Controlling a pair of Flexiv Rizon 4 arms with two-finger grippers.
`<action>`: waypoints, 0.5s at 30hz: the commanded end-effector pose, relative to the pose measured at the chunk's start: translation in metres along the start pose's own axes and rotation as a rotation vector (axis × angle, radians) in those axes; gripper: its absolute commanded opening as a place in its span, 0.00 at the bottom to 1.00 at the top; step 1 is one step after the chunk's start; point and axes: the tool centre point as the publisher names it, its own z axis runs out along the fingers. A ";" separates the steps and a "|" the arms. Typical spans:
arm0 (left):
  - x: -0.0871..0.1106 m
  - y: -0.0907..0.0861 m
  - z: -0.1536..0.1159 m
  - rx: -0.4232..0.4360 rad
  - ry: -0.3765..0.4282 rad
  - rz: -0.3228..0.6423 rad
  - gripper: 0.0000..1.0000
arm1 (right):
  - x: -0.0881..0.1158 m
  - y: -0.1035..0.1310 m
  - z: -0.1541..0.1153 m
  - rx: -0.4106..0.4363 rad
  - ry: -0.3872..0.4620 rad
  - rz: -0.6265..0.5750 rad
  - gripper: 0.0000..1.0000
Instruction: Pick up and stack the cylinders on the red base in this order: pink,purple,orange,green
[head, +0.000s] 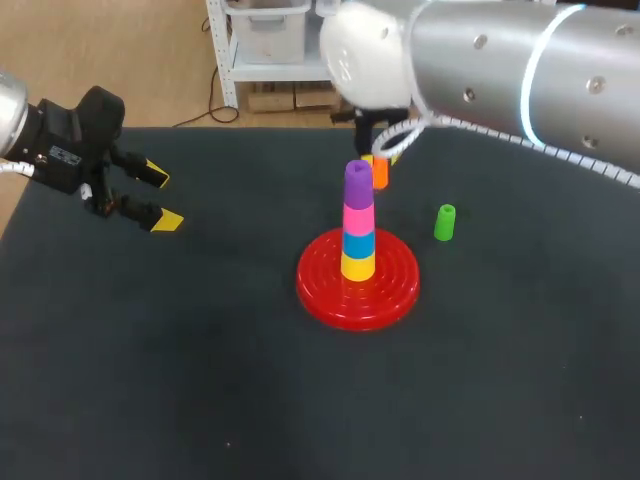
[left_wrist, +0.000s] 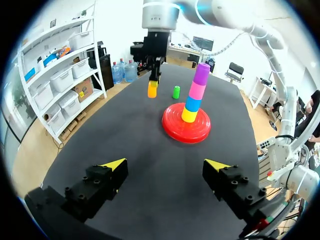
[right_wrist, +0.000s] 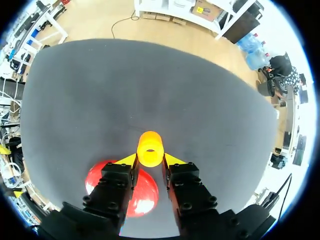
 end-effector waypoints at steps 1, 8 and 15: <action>0.001 0.000 0.000 -0.001 -0.004 0.002 1.00 | 0.015 0.001 -0.048 0.032 -0.029 0.007 0.00; 0.001 0.000 0.000 -0.001 -0.004 0.002 1.00 | 0.031 0.007 -0.122 0.030 -0.053 -0.011 0.00; 0.001 0.000 0.000 -0.001 -0.004 0.002 1.00 | 0.056 0.015 -0.176 -0.008 -0.057 -0.019 0.00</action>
